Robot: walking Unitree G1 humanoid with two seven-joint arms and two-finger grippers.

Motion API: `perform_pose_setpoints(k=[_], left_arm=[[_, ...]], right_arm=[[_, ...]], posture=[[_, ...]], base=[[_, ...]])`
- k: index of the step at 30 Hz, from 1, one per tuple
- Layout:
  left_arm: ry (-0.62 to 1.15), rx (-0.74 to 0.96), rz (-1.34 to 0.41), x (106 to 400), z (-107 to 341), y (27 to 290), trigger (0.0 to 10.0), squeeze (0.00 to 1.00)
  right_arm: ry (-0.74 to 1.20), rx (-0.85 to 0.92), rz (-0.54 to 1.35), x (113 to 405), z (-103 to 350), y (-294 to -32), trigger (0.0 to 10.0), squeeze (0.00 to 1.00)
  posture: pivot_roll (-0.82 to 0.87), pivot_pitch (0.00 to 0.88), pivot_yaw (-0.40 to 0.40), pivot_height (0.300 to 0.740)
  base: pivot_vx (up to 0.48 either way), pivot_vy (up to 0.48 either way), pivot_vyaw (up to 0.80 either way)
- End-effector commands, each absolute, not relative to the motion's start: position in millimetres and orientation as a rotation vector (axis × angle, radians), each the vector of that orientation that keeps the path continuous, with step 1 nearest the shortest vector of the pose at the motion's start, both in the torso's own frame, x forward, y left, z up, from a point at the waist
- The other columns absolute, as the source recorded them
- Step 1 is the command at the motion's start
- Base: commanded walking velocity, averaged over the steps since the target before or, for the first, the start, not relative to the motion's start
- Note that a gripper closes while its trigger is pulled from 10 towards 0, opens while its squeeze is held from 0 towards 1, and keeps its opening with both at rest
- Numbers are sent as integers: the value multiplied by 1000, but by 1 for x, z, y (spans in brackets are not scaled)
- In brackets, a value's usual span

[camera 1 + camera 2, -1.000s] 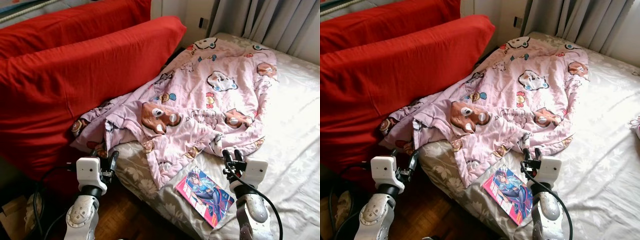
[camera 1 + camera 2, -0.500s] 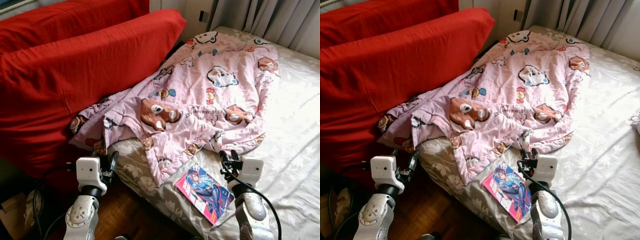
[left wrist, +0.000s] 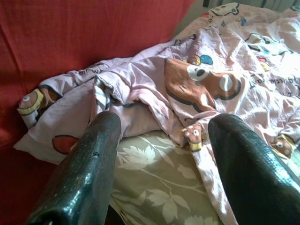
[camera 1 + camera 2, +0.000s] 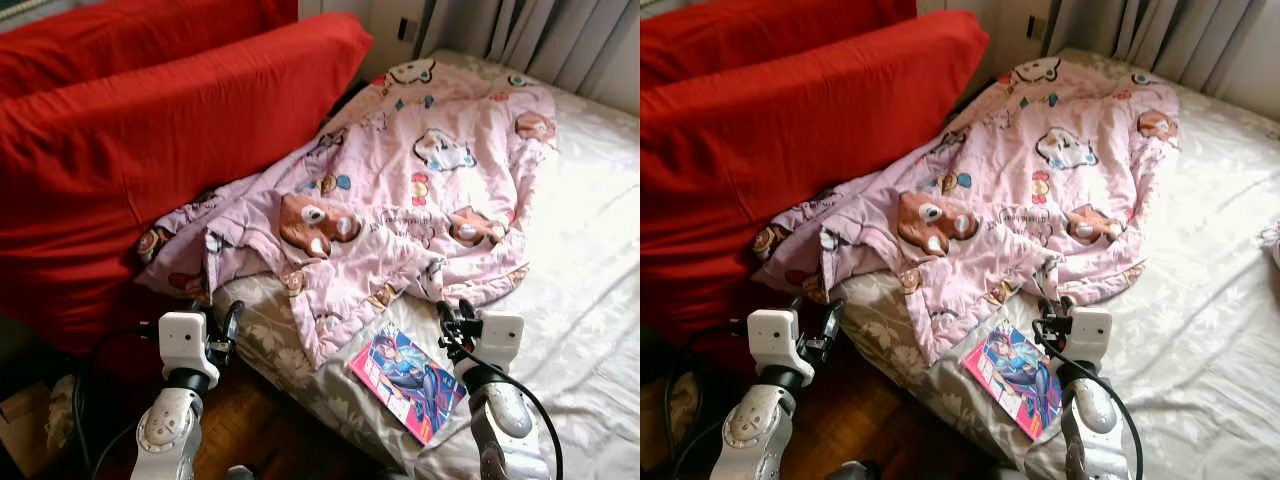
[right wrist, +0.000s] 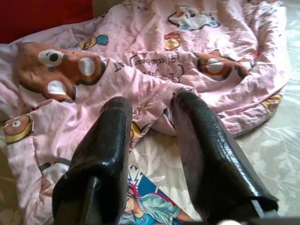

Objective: Clean up the room

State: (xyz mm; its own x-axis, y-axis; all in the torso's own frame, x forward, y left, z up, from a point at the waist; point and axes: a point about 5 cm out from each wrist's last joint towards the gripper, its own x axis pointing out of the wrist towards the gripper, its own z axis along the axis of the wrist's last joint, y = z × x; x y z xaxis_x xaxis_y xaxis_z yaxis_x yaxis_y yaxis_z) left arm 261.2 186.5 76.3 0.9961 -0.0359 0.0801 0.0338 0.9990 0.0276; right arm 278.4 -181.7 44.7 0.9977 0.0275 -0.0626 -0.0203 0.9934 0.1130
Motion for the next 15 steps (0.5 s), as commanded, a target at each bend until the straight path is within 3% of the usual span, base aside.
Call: perform_pose_setpoints(k=[1, 15], left_arm=[[-57, 20, -34, 258, 72, 187, 10000, 0], [-49, 17, -39, 258, 71, 185, 10000, 0]], right_arm=[[75, 119, 14, 273, 41, -184, 10000, 0], [85, 120, 37, 273, 40, -180, 10000, 0]], posture=[[73, 229, -47, 676], [69, 229, -47, 651]], base=[[0, 0, 0], [0, 0, 0]])
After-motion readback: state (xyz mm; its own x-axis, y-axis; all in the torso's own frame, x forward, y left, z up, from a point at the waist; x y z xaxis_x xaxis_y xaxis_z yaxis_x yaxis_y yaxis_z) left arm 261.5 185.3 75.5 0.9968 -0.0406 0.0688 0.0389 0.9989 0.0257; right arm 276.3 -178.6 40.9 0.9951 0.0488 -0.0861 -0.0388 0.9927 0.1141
